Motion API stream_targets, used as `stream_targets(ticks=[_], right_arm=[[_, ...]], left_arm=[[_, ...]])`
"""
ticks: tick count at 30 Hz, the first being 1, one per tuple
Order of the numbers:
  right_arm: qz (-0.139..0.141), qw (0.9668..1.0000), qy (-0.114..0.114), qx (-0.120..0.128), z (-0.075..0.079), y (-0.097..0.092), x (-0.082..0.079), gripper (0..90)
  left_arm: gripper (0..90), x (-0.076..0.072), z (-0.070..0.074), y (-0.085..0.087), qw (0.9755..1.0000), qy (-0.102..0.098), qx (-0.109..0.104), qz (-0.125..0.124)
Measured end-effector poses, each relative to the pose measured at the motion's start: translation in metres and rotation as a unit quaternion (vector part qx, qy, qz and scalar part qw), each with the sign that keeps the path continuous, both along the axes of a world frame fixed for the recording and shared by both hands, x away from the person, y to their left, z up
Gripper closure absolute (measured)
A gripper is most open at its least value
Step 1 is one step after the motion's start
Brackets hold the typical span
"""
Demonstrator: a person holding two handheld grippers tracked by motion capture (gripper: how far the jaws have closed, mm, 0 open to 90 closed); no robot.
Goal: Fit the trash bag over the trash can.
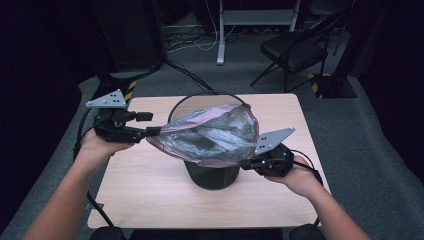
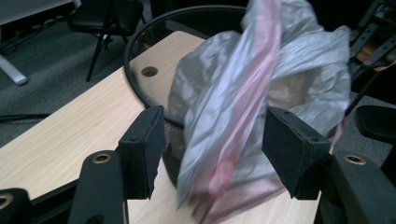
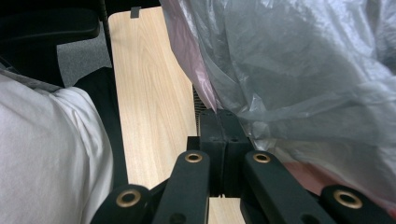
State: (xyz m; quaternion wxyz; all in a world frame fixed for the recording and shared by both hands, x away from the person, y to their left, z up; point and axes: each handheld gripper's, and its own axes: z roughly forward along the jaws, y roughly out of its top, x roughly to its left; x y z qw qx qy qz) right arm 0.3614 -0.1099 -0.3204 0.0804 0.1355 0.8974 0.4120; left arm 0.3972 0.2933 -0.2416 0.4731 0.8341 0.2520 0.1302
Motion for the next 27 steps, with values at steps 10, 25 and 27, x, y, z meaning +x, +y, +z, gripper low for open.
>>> stream_targets(ticks=[10, 25, 27], right_arm=[[0.000, 1.0000, 0.001, 0.005, 0.002, -0.001, 0.000, 90.0], [0.002, 1.0000, -0.001, 0.008, 0.001, -0.001, 0.001, 90.0], [0.002, 1.0000, -0.002, 0.008, 0.001, -0.002, 0.001, 90.0]], left_arm=[[37.4, 0.012, 0.003, -0.054, 0.9985, 0.004, 0.035, -0.041], [88.3, 0.045, 0.008, -0.086, 0.9959, -0.003, 0.088, -0.023], [89.3, 0.052, 0.009, -0.080, 0.9956, -0.015, 0.092, 0.001]])
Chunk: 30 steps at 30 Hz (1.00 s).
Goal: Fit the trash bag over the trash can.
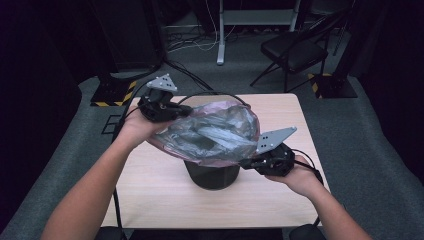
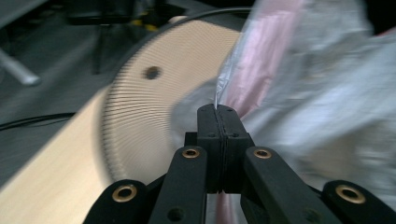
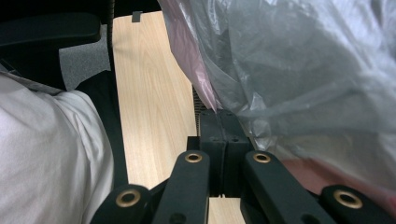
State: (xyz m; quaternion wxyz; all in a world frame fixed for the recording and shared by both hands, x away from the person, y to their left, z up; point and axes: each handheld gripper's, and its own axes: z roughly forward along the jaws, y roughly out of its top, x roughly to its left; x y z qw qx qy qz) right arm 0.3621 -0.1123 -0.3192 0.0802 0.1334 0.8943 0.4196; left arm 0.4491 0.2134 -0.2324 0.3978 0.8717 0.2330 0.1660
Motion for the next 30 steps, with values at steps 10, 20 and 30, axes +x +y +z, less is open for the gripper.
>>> stream_targets(ticks=[10, 20, 30], right_arm=[[-0.006, 1.0000, 0.004, 0.005, -0.004, -0.005, 0.001, 90.0], [-0.006, 0.9999, 0.007, 0.004, -0.009, -0.006, 0.003, 90.0], [-0.007, 0.9999, 0.013, 0.002, -0.014, -0.008, 0.004, 90.0]], left_arm=[[89.4, 0.054, -0.016, 0.050, 0.9934, 0.012, -0.030, 0.110], [89.4, 0.083, -0.061, 0.058, 0.9877, 0.051, -0.086, 0.120], [89.4, 0.094, -0.091, 0.050, 0.9840, 0.073, -0.106, 0.124]])
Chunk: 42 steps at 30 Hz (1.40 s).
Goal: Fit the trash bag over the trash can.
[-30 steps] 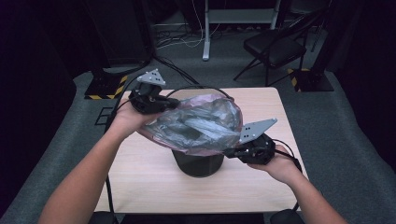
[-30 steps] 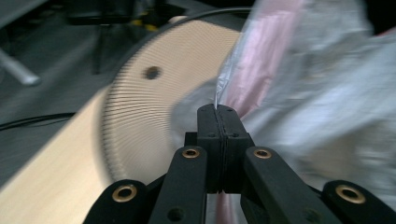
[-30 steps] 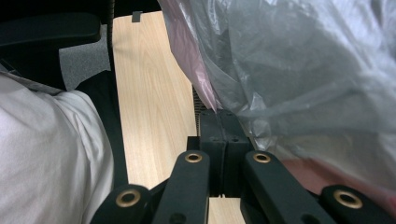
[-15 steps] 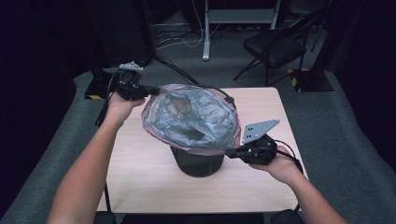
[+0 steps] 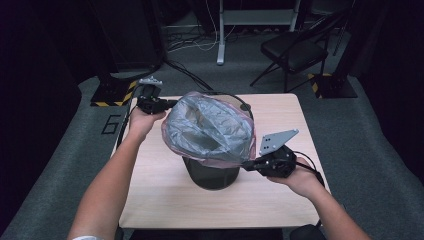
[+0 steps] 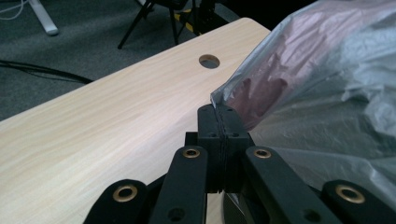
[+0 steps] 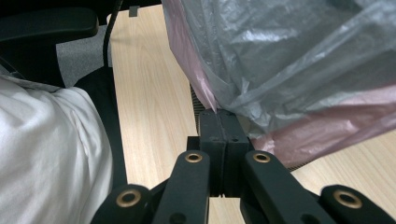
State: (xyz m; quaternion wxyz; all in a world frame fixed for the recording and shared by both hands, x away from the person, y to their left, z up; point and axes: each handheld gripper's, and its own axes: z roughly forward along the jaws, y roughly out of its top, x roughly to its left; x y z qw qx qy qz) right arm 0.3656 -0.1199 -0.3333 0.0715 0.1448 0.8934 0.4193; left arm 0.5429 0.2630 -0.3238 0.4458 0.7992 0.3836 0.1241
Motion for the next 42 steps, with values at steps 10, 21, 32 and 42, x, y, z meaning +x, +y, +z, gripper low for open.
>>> stream_targets(ticks=[10, 21, 32, 42], right_arm=[[-0.005, 0.9999, 0.009, 0.004, -0.001, -0.004, -0.001, 83.8], [-0.025, 0.9982, -0.006, 0.055, 0.041, -0.021, -0.017, 56.4], [-0.121, 0.9893, -0.044, 0.069, 0.065, -0.027, 0.023, 48.4], [-0.173, 0.9813, -0.017, 0.083, 0.060, -0.020, 0.070, 42.8]], left_arm=[[78.0, -0.004, 0.007, 0.003, 0.9998, -0.006, 0.015, 0.012], [46.2, -0.032, 0.046, 0.030, 0.9979, -0.043, 0.023, 0.042], [41.1, -0.066, 0.058, 0.016, 0.9988, -0.041, -0.007, -0.025], [38.1, -0.072, 0.045, -0.007, 0.9974, -0.014, 0.003, -0.071]])
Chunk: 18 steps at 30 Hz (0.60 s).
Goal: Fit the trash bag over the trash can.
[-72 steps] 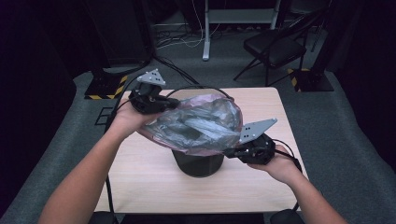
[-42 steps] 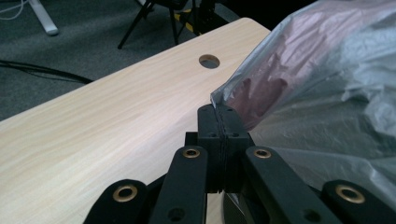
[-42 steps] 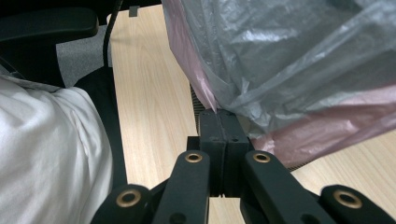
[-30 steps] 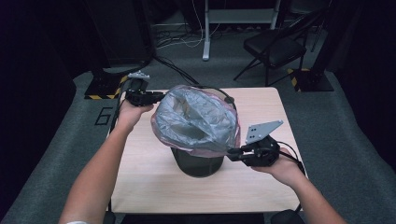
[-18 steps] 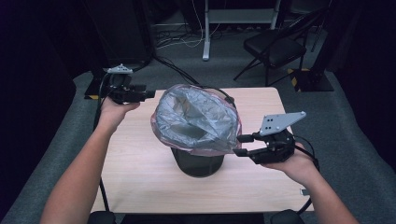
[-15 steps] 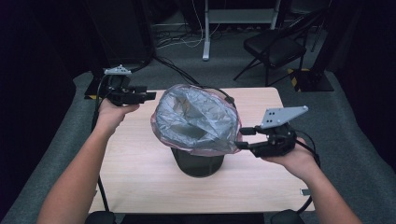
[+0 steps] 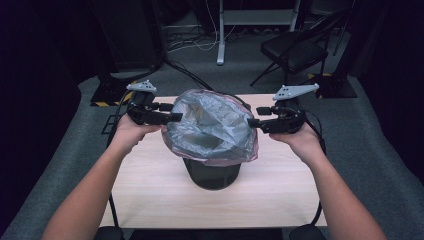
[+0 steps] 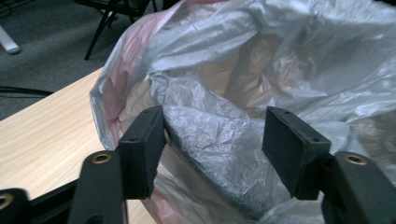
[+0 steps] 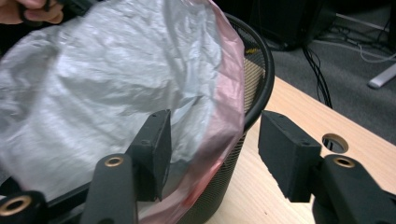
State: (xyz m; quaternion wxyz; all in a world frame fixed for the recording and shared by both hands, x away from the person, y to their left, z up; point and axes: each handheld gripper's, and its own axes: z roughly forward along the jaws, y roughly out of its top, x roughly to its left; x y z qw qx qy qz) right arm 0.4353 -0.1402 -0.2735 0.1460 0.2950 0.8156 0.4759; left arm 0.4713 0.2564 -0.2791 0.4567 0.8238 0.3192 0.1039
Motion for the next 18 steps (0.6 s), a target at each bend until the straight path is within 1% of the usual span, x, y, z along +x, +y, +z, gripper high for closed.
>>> stream_targets(ticks=[3, 5, 6, 7, 8, 9, 10, 12, 14, 15, 18], right_arm=[[-0.001, 0.9998, 0.020, -0.006, -0.004, 0.003, 0.009, 41.2], [-0.006, 0.9996, 0.027, -0.002, -0.006, 0.003, 0.013, 41.3], [-0.004, 0.9995, 0.031, 0.002, -0.007, 0.003, 0.015, 43.7], [-0.002, 0.9993, 0.035, 0.008, -0.008, 0.002, 0.017, 47.4], [0.002, 0.9992, 0.038, 0.014, -0.008, 0.001, 0.018, 53.3], [0.002, 0.9992, 0.038, 0.014, -0.008, 0.001, 0.018, 53.3], [0.009, 0.9990, 0.037, 0.022, -0.009, 0.001, 0.019, 60.5], [0.006, 0.9994, 0.027, 0.022, -0.008, 0.000, 0.019, 67.4], [0.004, 0.9995, 0.018, 0.025, -0.006, -0.002, 0.020, 79.5], [0.009, 0.9995, 0.014, 0.028, -0.005, -0.003, 0.020, 85.4], [0.010, 0.9997, 0.007, 0.022, -0.004, -0.005, 0.023, 88.4]], left_arm=[[38.1, 0.002, -0.004, 0.001, 0.9999, 0.009, -0.006, 0.002], [40.0, 0.004, -0.007, 0.002, 0.9999, 0.013, 0.000, 0.002], [42.9, 0.004, -0.009, 0.002, 0.9998, 0.017, 0.005, -0.001], [46.0, 0.004, -0.010, 0.002, 0.9998, 0.018, 0.003, -0.006], [46.2, 0.004, -0.011, 0.002, 0.9998, 0.021, -0.003, -0.004], [46.5, 0.004, -0.011, 0.002, 0.9998, 0.021, -0.003, -0.004], [46.8, 0.004, -0.011, 0.002, 0.9997, 0.024, -0.002, -0.005], [47.3, 0.005, -0.011, 0.003, 0.9995, 0.029, -0.003, -0.008], [47.6, 0.006, -0.010, 0.003, 0.9993, 0.035, -0.004, -0.011], [47.7, 0.006, -0.010, 0.003, 0.9992, 0.038, -0.003, -0.011], [47.9, 0.007, -0.010, 0.003, 0.9990, 0.042, -0.001, -0.015]])
